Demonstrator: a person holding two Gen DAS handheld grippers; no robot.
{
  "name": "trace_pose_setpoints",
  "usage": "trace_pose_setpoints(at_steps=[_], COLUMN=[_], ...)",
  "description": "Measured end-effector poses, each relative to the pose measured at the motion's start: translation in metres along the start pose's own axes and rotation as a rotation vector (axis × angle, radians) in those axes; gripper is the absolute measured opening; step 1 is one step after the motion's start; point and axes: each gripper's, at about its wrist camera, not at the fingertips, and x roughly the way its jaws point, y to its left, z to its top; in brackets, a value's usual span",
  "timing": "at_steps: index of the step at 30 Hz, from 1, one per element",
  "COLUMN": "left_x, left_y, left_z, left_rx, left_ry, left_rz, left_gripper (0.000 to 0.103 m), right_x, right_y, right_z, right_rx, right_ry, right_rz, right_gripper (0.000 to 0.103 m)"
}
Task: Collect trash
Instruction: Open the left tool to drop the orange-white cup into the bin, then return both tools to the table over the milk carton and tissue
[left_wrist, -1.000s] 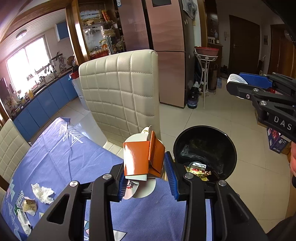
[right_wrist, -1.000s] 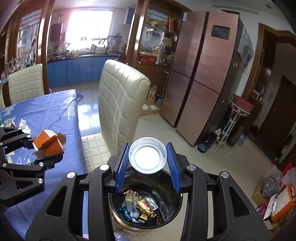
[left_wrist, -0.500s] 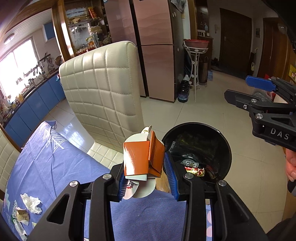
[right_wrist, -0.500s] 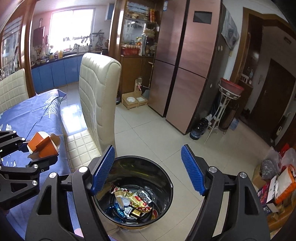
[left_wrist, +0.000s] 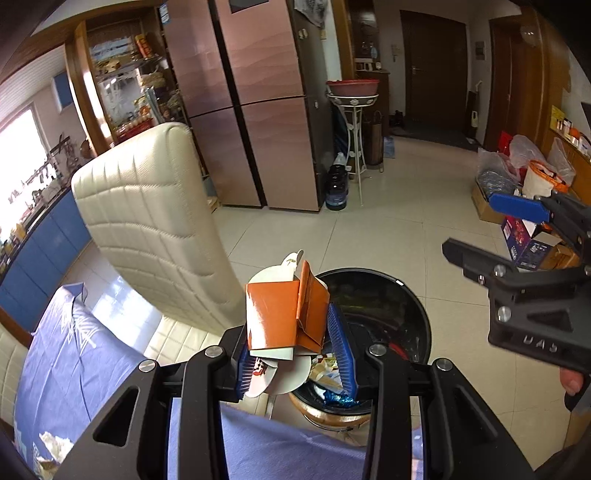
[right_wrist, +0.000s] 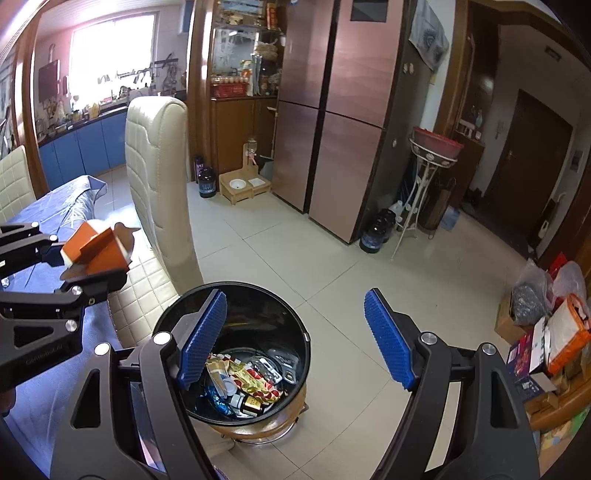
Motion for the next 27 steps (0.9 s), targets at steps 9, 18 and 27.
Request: trace_pose_setpoints(at_steps=[9,18,27], left_x=[0.007,0.009,0.002], left_y=[-0.025,-0.02,-0.008], left_z=[0.016,0.024,0.016], left_rx=[0.042,-0.016,-0.043], left_ry=[-0.007,-0.015,-0.004], left_rz=[-0.027,-0.064,-0.026], left_gripper=[0.037,0.088,0.088], right_x=[0.0,-0.002,-0.006], right_y=[-0.023,-0.029,-0.016], right_z=[-0.013,-0.013,-0.006], right_rx=[0.043,0.058,0.035], right_ry=[0.019,0.026,0.015], right_rz=[-0.034,-0.049,-0.024], right_gripper=[0.077,0.077,0.077])
